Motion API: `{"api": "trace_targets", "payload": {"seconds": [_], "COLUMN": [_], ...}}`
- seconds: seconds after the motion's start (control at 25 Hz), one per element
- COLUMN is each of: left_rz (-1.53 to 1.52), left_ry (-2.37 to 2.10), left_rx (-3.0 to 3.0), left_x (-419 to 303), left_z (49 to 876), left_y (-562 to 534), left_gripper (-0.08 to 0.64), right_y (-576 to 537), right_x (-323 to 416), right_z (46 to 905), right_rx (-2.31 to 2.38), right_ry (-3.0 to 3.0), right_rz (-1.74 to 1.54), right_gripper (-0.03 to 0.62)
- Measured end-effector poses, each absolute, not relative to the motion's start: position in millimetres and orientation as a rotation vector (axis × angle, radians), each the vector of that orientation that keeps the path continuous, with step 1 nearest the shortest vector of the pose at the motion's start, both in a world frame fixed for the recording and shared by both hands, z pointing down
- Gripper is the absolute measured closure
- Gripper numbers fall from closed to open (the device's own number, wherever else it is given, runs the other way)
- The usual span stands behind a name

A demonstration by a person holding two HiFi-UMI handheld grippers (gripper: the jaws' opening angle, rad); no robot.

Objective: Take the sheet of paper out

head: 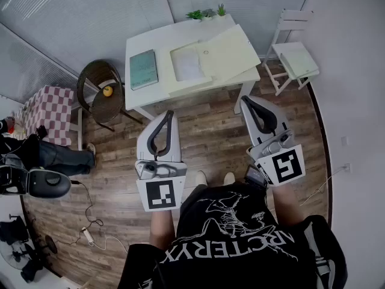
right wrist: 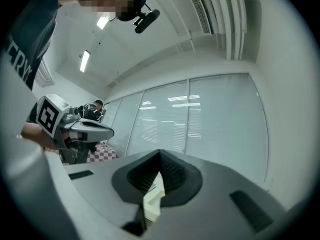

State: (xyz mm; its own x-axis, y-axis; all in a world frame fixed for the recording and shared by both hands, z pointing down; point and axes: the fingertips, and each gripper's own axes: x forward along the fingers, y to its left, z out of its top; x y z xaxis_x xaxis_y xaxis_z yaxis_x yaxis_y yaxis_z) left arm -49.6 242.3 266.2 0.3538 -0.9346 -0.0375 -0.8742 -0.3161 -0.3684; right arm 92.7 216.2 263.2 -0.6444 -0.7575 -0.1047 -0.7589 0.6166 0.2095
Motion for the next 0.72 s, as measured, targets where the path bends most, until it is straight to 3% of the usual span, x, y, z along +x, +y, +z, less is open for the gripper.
{"api": "trace_targets", "payload": {"seconds": [0.72], "left_rz": [-0.178], "left_ry": [1.732], "left_rx": [-2.227], "left_x": [-14], "left_z": [276], "left_y": [201], "left_gripper": [0.549], "right_y": [170], "right_x": [126], "right_z": [279], "right_rx": [-1.209], "right_ry": [2.866], "right_rz": [0.322], "right_gripper": [0.58]}}
